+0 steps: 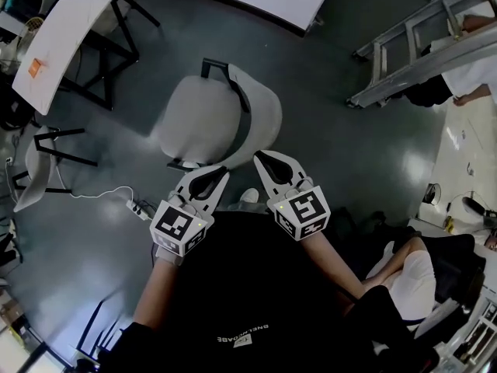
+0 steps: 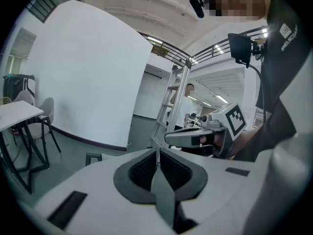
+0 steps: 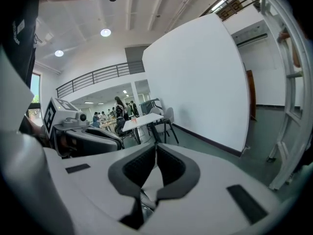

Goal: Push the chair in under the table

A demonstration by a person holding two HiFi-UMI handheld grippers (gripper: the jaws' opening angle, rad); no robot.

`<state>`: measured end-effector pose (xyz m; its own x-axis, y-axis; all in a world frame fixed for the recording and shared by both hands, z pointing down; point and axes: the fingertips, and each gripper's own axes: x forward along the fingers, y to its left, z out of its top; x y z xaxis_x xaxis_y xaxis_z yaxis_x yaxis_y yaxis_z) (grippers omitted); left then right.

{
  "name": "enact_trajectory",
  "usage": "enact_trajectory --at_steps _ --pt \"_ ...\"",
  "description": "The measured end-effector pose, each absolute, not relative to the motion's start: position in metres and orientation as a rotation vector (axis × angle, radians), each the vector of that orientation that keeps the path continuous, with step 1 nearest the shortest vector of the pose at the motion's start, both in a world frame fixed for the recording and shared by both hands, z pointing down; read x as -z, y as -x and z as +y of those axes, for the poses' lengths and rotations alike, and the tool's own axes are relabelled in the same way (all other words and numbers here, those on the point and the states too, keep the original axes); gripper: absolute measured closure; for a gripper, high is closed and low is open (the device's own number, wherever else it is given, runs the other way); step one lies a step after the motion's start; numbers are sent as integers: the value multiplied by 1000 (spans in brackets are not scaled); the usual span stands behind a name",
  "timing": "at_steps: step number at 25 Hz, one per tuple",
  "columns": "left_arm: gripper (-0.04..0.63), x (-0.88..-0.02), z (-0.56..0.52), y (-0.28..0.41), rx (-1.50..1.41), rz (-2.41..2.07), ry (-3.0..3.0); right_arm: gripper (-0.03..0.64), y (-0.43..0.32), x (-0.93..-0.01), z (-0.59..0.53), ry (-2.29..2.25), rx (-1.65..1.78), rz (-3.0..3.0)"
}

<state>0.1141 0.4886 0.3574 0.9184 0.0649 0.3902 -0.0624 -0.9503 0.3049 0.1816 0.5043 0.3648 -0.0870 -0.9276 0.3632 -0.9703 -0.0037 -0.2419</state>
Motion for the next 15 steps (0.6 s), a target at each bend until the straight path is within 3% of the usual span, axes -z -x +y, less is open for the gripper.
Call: enact_trajectory --at_steps 5,15 --pt "588 -366 463 -108 -591 42 -2773 603 -188 -380 483 -2074 -710 -2060" --pt "522 -393 387 -99 -687 340 -2757 601 -221 -416 413 -2184 -833 -1753"
